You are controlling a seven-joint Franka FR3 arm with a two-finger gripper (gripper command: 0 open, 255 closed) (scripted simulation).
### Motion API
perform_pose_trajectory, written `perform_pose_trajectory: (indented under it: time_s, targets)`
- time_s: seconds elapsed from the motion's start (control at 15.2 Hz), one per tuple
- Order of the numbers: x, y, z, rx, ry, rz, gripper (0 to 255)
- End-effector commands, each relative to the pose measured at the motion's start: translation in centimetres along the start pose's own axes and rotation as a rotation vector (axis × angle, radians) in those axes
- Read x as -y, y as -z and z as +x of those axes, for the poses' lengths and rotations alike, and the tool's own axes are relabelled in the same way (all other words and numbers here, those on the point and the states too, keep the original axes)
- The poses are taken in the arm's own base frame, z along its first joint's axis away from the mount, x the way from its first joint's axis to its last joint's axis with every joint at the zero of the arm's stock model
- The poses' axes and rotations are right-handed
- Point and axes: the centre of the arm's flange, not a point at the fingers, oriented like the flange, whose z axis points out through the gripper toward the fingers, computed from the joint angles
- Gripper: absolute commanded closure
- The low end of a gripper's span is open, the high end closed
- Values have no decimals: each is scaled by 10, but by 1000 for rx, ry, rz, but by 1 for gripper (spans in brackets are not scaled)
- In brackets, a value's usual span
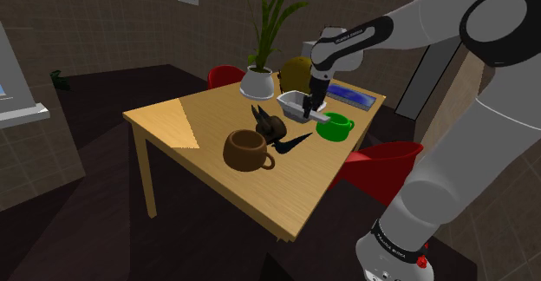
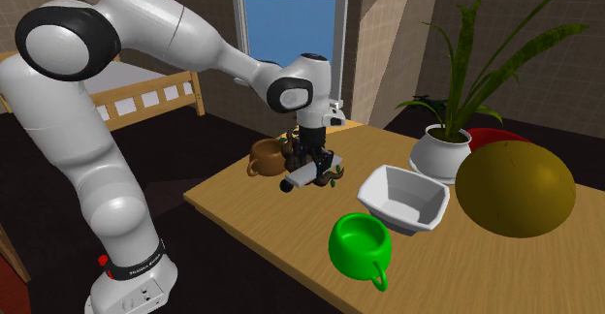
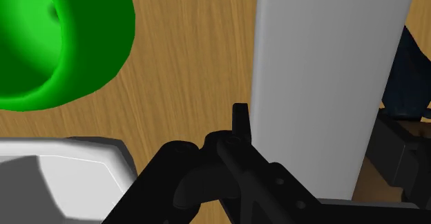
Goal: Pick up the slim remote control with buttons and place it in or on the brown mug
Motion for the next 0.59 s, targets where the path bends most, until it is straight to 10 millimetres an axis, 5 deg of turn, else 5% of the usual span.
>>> perform_pose_trajectory:
  time_s: [0.0, 0.13, 0.53]
  targets:
    - [0, 11, 1, 0, 0, 0, 255]
    - [0, 19, 1, 0, 0, 0, 255]
    - [78, 19, 8, 0, 0, 0, 255]
